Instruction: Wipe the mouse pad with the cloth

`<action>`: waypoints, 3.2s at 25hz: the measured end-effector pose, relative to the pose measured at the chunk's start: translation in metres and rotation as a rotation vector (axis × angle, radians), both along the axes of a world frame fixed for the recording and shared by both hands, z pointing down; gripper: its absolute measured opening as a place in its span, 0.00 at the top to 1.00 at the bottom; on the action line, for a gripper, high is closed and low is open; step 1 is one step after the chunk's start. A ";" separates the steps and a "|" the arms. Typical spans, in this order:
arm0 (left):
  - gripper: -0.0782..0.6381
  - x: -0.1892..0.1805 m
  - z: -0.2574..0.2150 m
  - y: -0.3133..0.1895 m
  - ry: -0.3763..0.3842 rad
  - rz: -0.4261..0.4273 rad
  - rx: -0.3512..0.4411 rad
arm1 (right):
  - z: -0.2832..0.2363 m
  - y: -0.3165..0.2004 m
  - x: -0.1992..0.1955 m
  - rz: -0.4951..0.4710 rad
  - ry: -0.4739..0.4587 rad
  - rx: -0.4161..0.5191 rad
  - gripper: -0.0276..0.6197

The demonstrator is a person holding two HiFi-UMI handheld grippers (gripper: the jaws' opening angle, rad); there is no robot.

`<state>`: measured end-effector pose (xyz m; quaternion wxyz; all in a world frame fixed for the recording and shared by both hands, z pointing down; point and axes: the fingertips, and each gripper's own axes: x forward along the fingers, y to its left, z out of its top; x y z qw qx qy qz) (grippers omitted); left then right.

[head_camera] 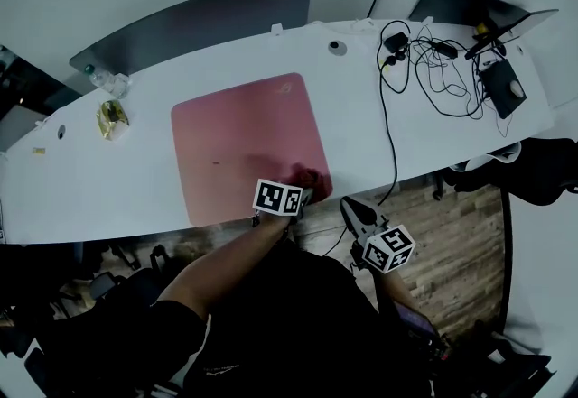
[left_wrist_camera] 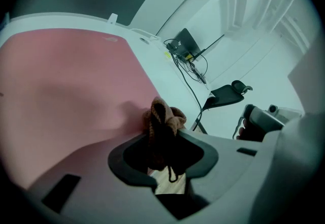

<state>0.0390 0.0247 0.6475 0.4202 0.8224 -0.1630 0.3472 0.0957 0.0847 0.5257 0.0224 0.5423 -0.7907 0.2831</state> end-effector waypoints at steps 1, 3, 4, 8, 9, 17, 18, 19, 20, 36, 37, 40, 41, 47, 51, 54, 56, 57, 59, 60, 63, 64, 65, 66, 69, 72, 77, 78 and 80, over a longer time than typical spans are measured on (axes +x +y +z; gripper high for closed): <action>0.73 -0.005 0.000 -0.001 -0.005 0.001 0.001 | 0.001 -0.003 -0.001 -0.009 0.000 -0.001 0.92; 0.73 -0.017 -0.001 -0.003 -0.018 0.004 0.005 | 0.001 -0.011 -0.005 -0.026 0.000 0.001 0.92; 0.73 -0.023 -0.001 -0.003 -0.023 0.005 0.008 | 0.001 -0.015 -0.007 -0.035 -0.001 0.004 0.92; 0.72 -0.050 0.000 -0.007 -0.027 -0.003 0.002 | 0.002 -0.027 -0.015 -0.068 -0.002 0.006 0.92; 0.72 -0.057 0.000 -0.008 -0.027 -0.010 -0.004 | 0.003 -0.029 -0.017 -0.074 -0.002 0.005 0.92; 0.72 -0.111 -0.001 -0.015 -0.027 -0.024 -0.006 | 0.004 -0.042 -0.030 -0.112 0.000 0.000 0.92; 0.72 -0.117 -0.001 -0.016 -0.030 -0.022 -0.002 | 0.004 -0.044 -0.032 -0.118 0.001 -0.001 0.92; 0.72 -0.124 -0.001 -0.016 -0.032 -0.020 0.004 | 0.004 -0.045 -0.034 -0.126 0.002 -0.001 0.92; 0.72 -0.131 -0.001 -0.017 -0.034 -0.020 0.010 | 0.003 -0.047 -0.037 -0.134 0.004 0.001 0.92; 0.72 -0.266 0.000 -0.021 -0.066 -0.132 0.006 | -0.001 -0.075 -0.069 -0.218 0.016 0.030 0.92; 0.72 -0.274 0.000 -0.021 -0.069 -0.143 0.003 | -0.001 -0.077 -0.071 -0.220 0.014 0.031 0.92; 0.72 -0.298 0.001 -0.022 -0.079 -0.176 -0.008 | -0.002 -0.079 -0.078 -0.235 0.016 0.034 0.92; 0.72 -0.304 0.001 -0.022 -0.081 -0.186 -0.011 | -0.002 -0.080 -0.080 -0.241 0.018 0.035 0.92; 0.72 -0.333 0.001 -0.024 -0.094 -0.238 -0.013 | -0.008 -0.083 -0.081 -0.253 0.029 0.056 0.92; 0.72 -0.352 -0.001 -0.026 -0.103 -0.269 0.004 | -0.011 -0.079 -0.080 -0.264 0.055 0.066 0.92; 0.72 -0.365 -0.001 -0.029 -0.119 -0.306 0.021 | -0.010 -0.077 -0.077 -0.260 0.054 0.068 0.92; 0.72 -0.373 -0.002 -0.031 -0.135 -0.328 0.034 | -0.007 -0.076 -0.075 -0.259 0.054 0.068 0.92; 0.72 -0.378 -0.002 -0.032 -0.145 -0.339 0.040 | -0.006 -0.076 -0.074 -0.259 0.054 0.066 0.92; 0.72 -0.387 -0.003 -0.035 -0.164 -0.368 0.051 | -0.003 -0.076 -0.072 -0.257 0.054 0.061 0.92; 0.72 -0.392 -0.005 -0.037 -0.169 -0.385 0.056 | -0.002 -0.077 -0.071 -0.255 0.055 0.061 0.92; 0.73 -0.391 -0.019 -0.045 -0.139 -0.418 0.077 | -0.002 -0.082 -0.065 -0.246 0.057 0.066 0.92; 0.73 -0.384 -0.024 -0.048 -0.114 -0.416 0.084 | -0.001 -0.084 -0.062 -0.239 0.057 0.067 0.92; 0.73 -0.375 -0.030 -0.052 -0.085 -0.407 0.090 | 0.000 -0.085 -0.059 -0.230 0.057 0.068 0.92; 0.73 -0.363 -0.035 -0.056 -0.055 -0.394 0.096 | 0.000 -0.087 -0.055 -0.221 0.056 0.068 0.92; 0.73 -0.318 -0.048 -0.065 0.024 -0.330 0.105 | -0.001 -0.090 -0.046 -0.192 0.055 0.071 0.92; 0.73 -0.259 -0.052 -0.069 0.094 -0.235 0.084 | 0.000 -0.090 -0.032 -0.154 0.054 0.065 0.92; 0.72 -0.166 -0.042 -0.070 0.134 -0.079 0.037 | 0.001 -0.083 -0.012 -0.095 0.060 0.046 0.92; 0.72 -0.150 -0.039 -0.069 0.139 -0.052 0.029 | 0.001 -0.081 -0.009 -0.085 0.062 0.043 0.92; 0.72 -0.116 -0.037 -0.067 0.158 -0.003 0.011 | 0.002 -0.079 -0.001 -0.067 0.066 0.038 0.92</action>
